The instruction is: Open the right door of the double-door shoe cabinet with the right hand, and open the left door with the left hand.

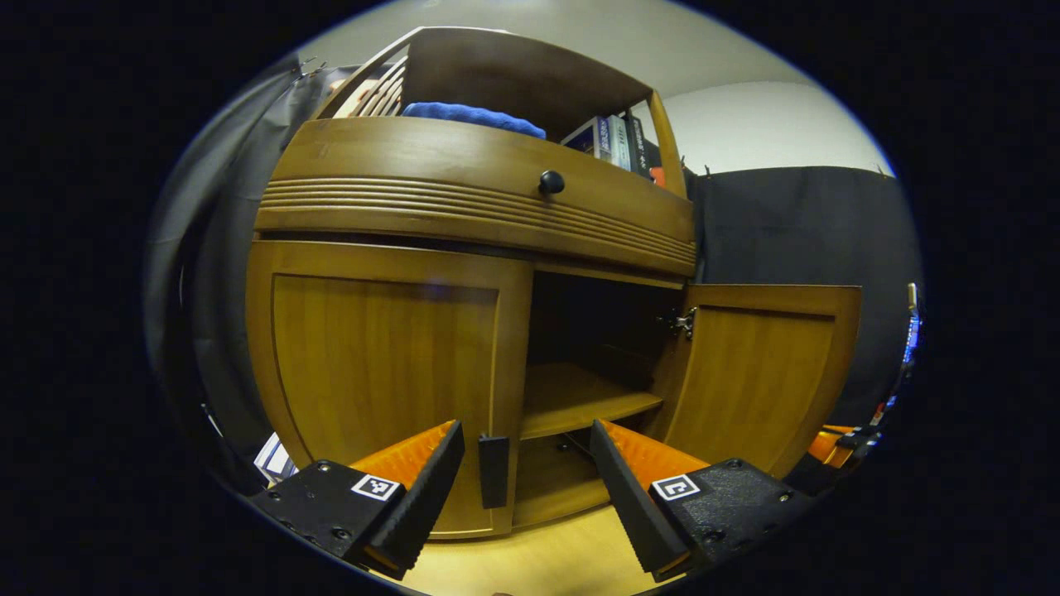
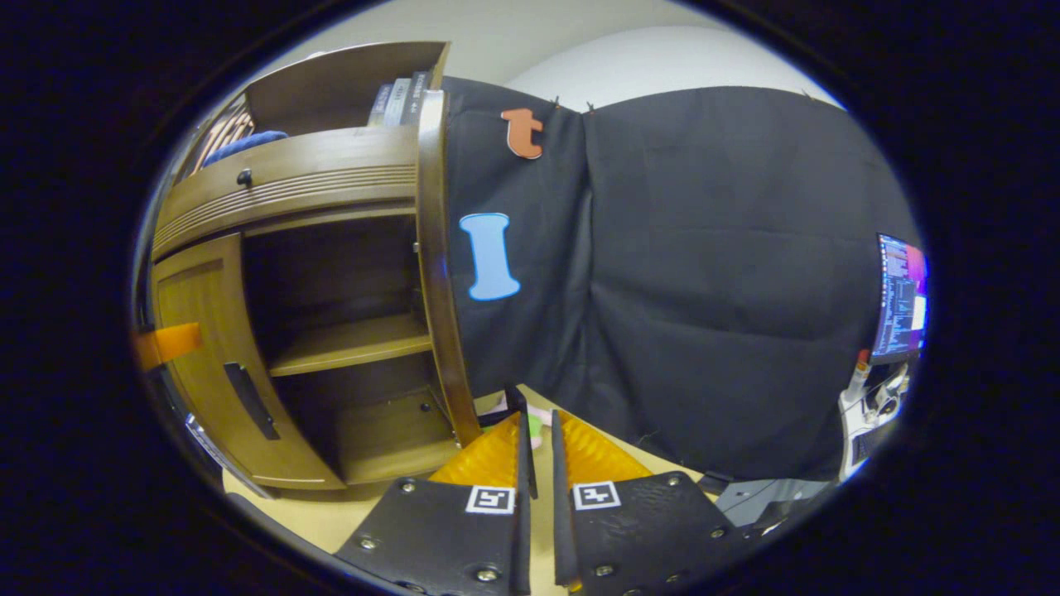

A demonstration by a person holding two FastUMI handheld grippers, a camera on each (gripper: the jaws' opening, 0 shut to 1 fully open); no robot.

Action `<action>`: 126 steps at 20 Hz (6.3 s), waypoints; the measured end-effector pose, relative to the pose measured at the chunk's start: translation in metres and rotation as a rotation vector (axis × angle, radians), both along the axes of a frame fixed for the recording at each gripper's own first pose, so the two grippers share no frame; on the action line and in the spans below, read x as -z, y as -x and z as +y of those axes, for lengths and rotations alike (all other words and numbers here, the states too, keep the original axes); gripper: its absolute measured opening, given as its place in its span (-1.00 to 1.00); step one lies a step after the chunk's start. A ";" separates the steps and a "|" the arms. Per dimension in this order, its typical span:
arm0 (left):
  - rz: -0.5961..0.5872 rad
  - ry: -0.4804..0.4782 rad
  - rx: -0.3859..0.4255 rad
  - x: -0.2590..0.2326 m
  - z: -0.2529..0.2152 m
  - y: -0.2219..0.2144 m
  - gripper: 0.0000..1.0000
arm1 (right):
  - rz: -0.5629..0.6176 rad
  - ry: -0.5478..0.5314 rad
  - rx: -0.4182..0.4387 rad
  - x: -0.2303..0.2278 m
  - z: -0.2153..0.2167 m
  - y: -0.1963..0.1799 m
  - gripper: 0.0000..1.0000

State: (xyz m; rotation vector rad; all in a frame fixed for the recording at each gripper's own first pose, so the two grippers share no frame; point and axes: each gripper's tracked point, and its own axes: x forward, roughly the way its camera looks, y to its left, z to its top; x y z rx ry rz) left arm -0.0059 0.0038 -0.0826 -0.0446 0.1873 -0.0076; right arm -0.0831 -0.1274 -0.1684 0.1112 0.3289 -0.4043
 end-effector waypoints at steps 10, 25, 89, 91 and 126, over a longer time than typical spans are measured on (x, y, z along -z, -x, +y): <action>0.046 -0.033 -0.096 0.036 0.037 -0.028 0.91 | -0.003 0.083 0.019 -0.014 -0.014 0.007 -0.56; 0.088 -0.076 -0.101 0.078 0.049 -0.061 0.95 | -0.021 0.061 0.085 -0.024 -0.016 0.043 -0.55; 0.085 0.004 -0.305 0.070 0.051 0.016 0.24 | -0.035 -0.075 -0.538 -0.023 0.075 -0.015 -0.55; 0.094 0.004 -0.268 0.078 0.043 -0.005 0.43 | -0.027 -0.063 -0.511 -0.021 0.067 -0.017 -0.55; 0.092 0.021 -0.269 0.086 0.032 0.063 -0.43 | 0.009 -0.071 -0.600 -0.013 0.114 0.004 -0.55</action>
